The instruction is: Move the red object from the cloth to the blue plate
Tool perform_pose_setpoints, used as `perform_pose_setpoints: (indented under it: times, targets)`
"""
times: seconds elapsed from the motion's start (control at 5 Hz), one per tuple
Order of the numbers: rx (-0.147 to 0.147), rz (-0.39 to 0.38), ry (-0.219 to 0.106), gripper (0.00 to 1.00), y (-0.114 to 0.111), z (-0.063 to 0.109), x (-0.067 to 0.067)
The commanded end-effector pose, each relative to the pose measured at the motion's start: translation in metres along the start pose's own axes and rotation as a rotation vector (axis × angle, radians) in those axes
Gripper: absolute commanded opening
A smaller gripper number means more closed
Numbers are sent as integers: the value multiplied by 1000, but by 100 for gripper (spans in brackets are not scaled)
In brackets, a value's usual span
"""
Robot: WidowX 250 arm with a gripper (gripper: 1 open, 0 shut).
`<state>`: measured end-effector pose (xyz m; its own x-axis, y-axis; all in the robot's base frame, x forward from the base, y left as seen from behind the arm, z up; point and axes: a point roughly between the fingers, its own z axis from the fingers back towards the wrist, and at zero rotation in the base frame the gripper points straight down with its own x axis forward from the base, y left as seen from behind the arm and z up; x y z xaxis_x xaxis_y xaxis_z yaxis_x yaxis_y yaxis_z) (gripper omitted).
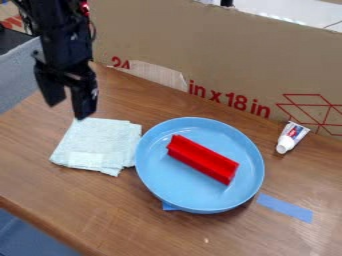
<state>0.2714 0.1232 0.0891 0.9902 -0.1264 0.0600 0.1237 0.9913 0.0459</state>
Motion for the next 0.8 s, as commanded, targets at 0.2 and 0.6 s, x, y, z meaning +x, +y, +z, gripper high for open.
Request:
perform_pose_setpoints:
  times: [0.2,0.6]
  targets:
    - [51,51,17,100,23,-9,18]
    - [25,52,30,100,25,0,-6]
